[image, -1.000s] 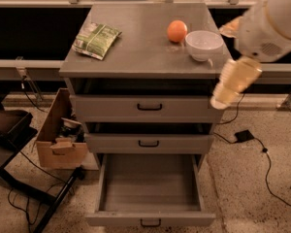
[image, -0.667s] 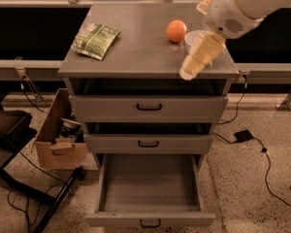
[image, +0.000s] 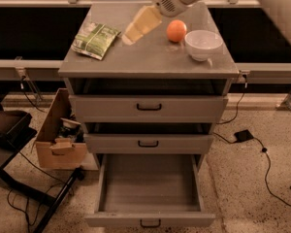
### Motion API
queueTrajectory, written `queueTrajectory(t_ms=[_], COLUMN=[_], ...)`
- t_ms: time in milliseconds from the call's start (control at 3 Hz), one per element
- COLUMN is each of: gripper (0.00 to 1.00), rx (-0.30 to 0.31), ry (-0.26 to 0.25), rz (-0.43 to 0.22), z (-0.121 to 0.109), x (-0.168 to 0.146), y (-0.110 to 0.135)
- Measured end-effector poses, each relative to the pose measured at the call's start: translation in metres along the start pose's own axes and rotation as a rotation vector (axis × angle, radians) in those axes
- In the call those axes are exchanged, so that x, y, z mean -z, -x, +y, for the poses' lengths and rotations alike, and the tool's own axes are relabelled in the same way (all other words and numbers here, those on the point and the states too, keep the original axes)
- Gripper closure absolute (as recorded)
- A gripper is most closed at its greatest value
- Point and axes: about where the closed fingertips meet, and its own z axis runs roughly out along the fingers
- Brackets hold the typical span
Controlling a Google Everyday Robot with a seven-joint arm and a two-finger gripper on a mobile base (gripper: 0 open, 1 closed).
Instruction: Place green jalapeno chip bag into bottom drawer
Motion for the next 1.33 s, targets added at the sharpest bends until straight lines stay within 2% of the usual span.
queueTrajectory(t_ms=[333, 667, 1333], gripper=[0.0, 0.0, 0.0], rx=[-0.01, -0.052, -0.152], ry=[-0.005, -0.006, 0.038], rz=[-0.013, -0.043, -0.153], z=[-0.001, -0.008, -0.034], x=[-0.006, -0.034, -0.145], y=[0.004, 0.012, 0.022])
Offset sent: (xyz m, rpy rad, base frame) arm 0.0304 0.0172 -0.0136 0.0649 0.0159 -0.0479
